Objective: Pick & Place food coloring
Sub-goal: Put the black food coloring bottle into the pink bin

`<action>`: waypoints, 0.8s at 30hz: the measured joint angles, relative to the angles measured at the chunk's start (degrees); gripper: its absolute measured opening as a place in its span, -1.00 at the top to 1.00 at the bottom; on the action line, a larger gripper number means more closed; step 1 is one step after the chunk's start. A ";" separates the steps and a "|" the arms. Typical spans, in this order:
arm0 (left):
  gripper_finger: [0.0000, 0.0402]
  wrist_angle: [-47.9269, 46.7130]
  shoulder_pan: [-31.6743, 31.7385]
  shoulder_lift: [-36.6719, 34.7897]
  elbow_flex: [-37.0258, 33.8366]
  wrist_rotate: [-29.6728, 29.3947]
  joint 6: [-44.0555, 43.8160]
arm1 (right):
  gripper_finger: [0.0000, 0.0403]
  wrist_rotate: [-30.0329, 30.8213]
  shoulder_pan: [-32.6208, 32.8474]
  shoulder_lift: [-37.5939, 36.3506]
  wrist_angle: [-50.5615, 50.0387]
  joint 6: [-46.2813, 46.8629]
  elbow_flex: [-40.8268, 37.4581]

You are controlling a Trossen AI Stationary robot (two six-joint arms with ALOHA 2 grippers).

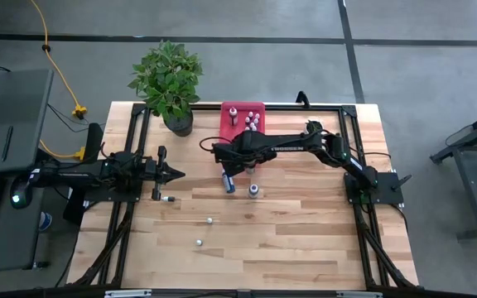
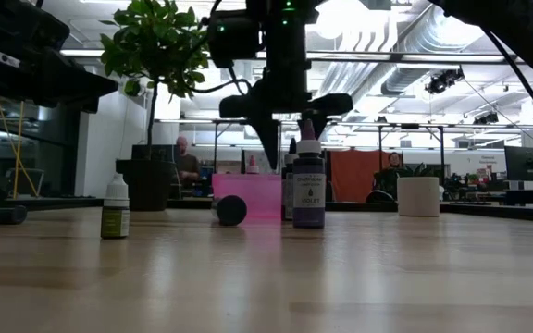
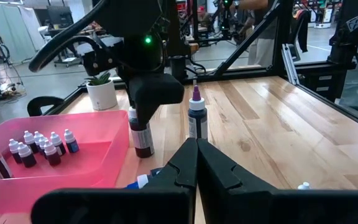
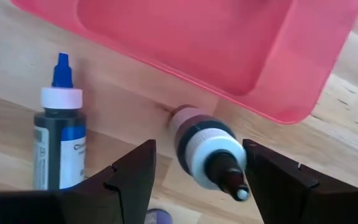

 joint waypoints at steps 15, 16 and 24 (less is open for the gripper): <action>1.00 0.00 0.01 0.00 0.01 0.00 -0.01 | 0.01 -1.57 0.00 0.00 -0.39 -0.16 0.41; 1.00 0.00 0.02 0.00 0.00 0.00 0.00 | 0.03 -1.68 0.00 -0.03 -0.37 -0.26 0.41; 1.00 0.00 0.00 -0.02 0.00 0.00 -0.02 | 0.15 -1.88 0.00 -0.40 -0.81 -0.46 0.41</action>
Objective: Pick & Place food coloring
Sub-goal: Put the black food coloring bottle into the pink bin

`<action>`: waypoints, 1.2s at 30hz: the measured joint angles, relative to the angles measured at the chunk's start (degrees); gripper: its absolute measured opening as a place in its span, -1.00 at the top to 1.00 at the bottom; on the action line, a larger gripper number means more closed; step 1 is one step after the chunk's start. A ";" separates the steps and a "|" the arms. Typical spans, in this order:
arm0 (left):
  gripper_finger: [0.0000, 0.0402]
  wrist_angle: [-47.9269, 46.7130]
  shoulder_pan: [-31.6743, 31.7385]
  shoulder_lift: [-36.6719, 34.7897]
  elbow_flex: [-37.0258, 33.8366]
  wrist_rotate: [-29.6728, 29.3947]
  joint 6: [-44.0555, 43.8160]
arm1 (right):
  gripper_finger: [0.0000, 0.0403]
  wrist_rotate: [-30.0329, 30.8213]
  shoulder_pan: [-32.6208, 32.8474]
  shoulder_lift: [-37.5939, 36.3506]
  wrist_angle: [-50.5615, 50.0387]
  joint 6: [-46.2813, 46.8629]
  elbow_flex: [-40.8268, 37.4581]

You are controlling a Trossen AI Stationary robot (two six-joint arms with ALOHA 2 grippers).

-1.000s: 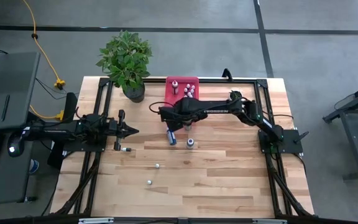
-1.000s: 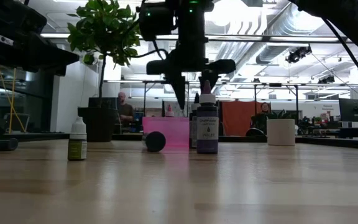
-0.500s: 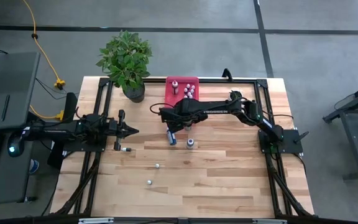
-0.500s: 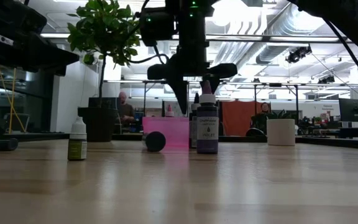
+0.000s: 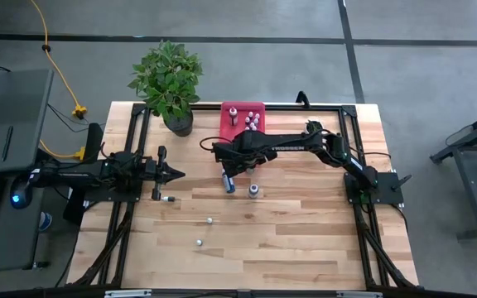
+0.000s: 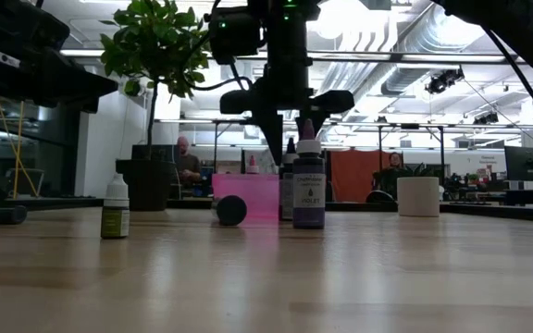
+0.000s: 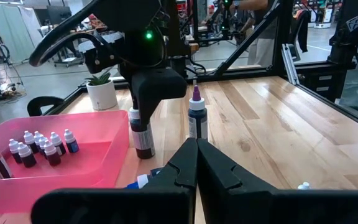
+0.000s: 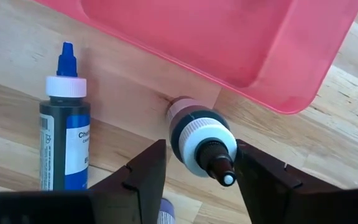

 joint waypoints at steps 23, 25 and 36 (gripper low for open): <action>1.00 0.00 0.02 0.02 0.01 0.00 0.01 | 0.43 -0.18 0.04 -0.88 0.11 -1.09 0.00; 1.00 0.00 0.01 0.02 0.01 0.00 0.00 | 0.44 -0.14 0.04 -1.67 0.03 -1.07 0.00; 1.00 0.00 0.01 0.01 0.01 0.00 0.00 | 0.45 -1.16 1.57 -6.78 1.38 -0.97 0.00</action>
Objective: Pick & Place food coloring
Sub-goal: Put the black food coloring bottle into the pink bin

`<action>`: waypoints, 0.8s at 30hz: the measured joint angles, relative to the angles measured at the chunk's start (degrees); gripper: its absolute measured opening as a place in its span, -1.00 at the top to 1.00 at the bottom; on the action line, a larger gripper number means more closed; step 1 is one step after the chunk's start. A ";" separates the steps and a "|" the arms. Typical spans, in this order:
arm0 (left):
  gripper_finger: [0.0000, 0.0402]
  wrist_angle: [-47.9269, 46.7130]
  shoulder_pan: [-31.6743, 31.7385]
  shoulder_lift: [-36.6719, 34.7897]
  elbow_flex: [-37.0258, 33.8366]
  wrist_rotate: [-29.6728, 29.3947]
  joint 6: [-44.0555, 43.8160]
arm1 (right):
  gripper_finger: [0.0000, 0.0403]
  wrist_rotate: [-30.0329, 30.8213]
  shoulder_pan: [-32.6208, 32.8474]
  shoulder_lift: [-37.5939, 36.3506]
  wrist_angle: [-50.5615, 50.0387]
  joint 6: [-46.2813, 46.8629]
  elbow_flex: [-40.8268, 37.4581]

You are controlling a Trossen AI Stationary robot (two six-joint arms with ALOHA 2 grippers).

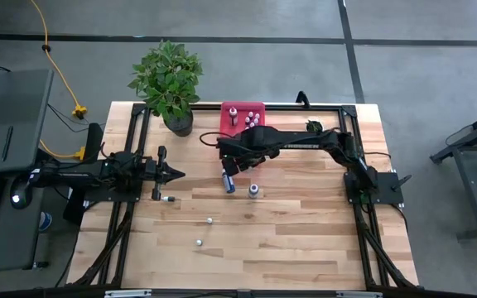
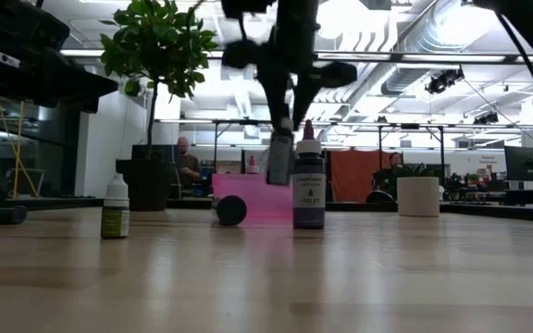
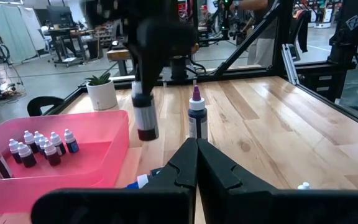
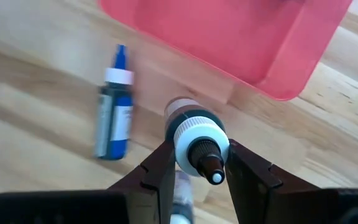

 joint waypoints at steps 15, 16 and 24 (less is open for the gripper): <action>1.00 0.00 -0.01 -0.01 -0.01 0.00 0.01 | 0.45 1.87 1.43 -7.47 4.96 -0.98 2.22; 1.00 0.00 -0.01 0.01 -0.01 0.00 0.00 | 0.45 1.92 1.43 -7.47 5.02 -1.55 3.24; 1.00 0.00 0.01 -0.01 -0.01 0.00 0.00 | 0.45 5.07 1.45 -7.51 4.95 -5.38 10.42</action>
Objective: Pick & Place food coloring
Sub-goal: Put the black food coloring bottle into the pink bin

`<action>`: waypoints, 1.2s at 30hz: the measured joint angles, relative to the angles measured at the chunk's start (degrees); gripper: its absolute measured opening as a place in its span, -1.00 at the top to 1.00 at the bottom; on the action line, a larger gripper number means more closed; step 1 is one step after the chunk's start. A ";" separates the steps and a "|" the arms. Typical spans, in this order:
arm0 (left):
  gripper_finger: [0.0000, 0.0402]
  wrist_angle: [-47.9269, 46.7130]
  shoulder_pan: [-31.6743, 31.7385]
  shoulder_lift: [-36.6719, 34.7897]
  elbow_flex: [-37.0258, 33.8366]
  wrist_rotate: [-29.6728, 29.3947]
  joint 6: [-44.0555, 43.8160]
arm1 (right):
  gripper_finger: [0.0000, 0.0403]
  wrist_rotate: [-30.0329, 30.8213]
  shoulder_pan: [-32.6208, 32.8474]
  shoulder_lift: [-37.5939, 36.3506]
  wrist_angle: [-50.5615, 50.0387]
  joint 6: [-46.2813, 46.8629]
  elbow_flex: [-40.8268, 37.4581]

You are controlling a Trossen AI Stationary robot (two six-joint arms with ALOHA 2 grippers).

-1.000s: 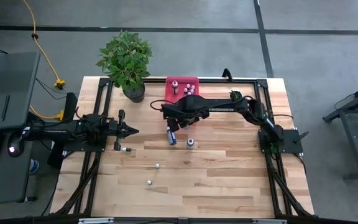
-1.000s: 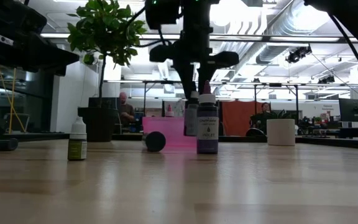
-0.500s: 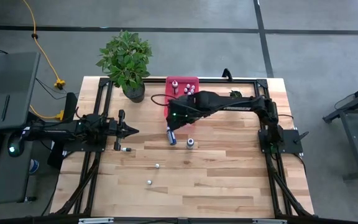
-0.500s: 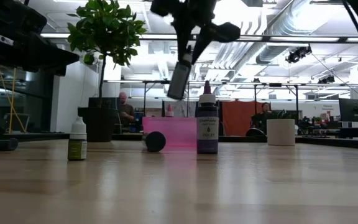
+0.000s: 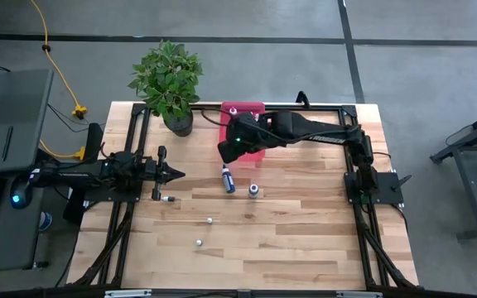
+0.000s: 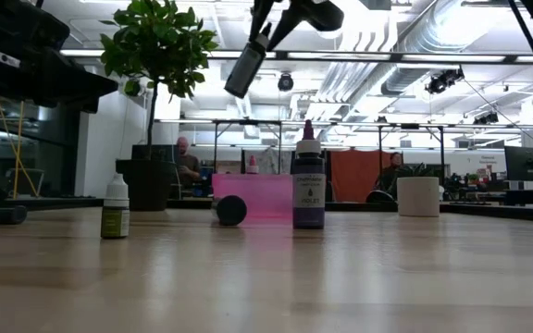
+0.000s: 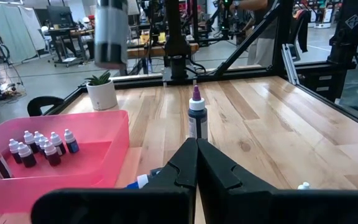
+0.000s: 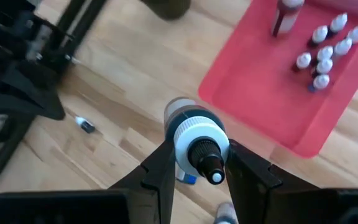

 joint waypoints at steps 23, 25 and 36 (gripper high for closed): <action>1.00 0.00 -0.01 0.01 0.01 0.00 0.01 | 0.45 2.83 -10.21 0.02 -3.58 -13.55 -0.81; 1.00 0.00 -0.02 0.01 0.02 0.00 0.00 | 0.45 2.42 -11.03 0.02 -3.59 -14.67 -2.40; 1.00 0.00 0.00 0.00 0.00 0.00 0.00 | 0.45 -1.89 -13.12 0.04 0.80 -16.66 -13.20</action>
